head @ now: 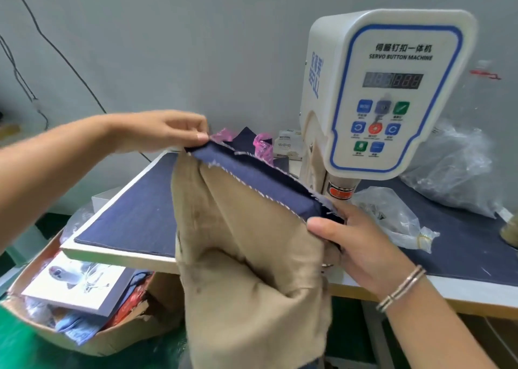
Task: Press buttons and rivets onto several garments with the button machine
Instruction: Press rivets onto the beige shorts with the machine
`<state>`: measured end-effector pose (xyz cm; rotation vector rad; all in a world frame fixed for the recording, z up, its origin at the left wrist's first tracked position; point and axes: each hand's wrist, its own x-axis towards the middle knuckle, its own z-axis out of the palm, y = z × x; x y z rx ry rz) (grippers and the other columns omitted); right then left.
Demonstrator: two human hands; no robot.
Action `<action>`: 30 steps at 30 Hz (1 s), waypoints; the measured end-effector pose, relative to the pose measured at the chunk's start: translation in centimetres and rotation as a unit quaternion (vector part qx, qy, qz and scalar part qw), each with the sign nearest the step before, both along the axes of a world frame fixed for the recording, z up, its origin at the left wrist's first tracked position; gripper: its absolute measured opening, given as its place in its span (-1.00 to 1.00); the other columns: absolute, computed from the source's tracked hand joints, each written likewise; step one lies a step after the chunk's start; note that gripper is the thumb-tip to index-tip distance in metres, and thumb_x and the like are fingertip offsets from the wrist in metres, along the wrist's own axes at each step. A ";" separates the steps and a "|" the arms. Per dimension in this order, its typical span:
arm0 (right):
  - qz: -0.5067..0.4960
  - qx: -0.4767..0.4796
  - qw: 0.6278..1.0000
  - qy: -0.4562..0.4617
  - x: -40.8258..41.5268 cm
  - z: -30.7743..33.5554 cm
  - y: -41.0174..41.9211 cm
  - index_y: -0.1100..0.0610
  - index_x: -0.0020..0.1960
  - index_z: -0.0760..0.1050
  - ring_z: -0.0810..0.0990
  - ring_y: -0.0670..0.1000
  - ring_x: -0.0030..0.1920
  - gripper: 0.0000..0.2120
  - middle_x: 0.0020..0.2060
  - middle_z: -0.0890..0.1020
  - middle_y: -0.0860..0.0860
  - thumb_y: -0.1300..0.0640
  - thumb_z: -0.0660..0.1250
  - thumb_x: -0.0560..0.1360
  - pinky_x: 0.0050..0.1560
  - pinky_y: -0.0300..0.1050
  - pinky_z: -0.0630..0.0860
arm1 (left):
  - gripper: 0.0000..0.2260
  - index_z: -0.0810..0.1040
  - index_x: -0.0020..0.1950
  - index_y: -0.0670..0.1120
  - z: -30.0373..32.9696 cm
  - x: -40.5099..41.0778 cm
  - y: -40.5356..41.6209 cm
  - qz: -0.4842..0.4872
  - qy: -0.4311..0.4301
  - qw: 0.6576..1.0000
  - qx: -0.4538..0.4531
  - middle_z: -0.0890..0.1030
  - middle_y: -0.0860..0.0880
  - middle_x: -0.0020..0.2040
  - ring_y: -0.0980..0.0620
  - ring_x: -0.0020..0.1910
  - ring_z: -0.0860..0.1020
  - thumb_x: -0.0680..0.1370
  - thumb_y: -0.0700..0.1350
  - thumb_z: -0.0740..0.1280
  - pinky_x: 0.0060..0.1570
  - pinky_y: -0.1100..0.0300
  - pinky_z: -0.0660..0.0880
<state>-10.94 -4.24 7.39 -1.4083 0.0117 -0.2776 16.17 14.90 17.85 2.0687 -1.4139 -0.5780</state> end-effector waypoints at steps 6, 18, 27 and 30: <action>-0.124 -0.023 0.981 0.150 -3.1 -4.1 -4.0 -0.09 -0.16 0.69 0.62 -0.03 -0.06 -0.83 -0.16 0.71 -0.03 0.00 0.30 0.43 0.01 -0.04 0.48 | -0.64 0.42 -0.14 -0.12 -8.3 -2.6 -3.3 -0.017 -0.061 0.997 0.034 0.41 0.04 -0.24 0.10 -0.24 0.34 0.51 0.19 0.19 -0.15 0.11 0.33; -0.041 -0.221 0.932 0.283 -7.4 -3.4 -9.1 -0.01 0.04 0.63 0.66 -0.16 -0.05 -0.74 -0.09 0.71 -0.11 0.31 0.36 0.49 -0.10 -0.38 0.51 | -0.69 0.53 -0.18 -0.21 -11.7 -6.5 -5.0 -0.072 0.134 0.985 0.081 0.46 -0.05 -0.27 0.07 -0.24 0.38 0.48 0.04 0.44 -0.13 0.13 0.32; -0.063 -0.004 0.986 0.153 -9.4 -2.7 -11.8 0.22 0.01 0.66 0.69 0.12 -0.06 -0.72 -0.04 0.68 0.23 0.30 0.38 0.31 -0.15 -0.15 0.60 | -0.74 0.40 -0.34 0.05 -12.4 -8.0 -5.6 -0.115 0.275 0.954 0.042 0.33 0.03 -0.33 0.10 -0.30 0.30 0.43 0.07 0.42 -0.23 0.36 0.30; -0.090 0.093 0.974 0.188 -8.7 -5.5 -11.5 0.24 -0.03 0.67 0.68 0.15 -0.06 -0.76 -0.02 0.67 0.25 0.30 0.31 0.36 -0.17 -0.10 0.61 | -0.79 0.42 -0.30 0.05 -15.3 -8.3 -6.8 -0.088 0.278 0.954 0.071 0.41 0.12 -0.32 0.17 -0.29 0.35 0.48 0.03 0.38 -0.21 0.35 0.30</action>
